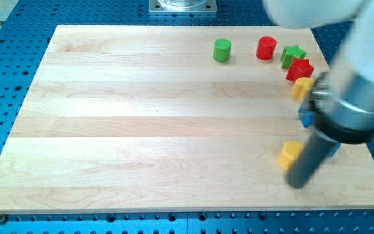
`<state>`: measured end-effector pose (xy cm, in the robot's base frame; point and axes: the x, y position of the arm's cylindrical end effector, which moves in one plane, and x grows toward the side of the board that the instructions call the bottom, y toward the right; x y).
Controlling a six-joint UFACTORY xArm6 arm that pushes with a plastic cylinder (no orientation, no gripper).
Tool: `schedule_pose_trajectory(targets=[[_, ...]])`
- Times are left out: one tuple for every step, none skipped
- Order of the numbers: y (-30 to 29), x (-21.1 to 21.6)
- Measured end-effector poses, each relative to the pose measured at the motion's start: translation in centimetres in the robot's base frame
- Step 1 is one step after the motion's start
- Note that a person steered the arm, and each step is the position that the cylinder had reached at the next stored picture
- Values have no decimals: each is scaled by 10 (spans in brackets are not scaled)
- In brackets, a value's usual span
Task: Move the hexagon horizontal to the heart
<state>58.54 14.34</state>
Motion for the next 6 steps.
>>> schedule_pose_trajectory(targets=[[14,-6],[34,-14],[28,-40],[24,-112],[42,-171],[45,-182]])
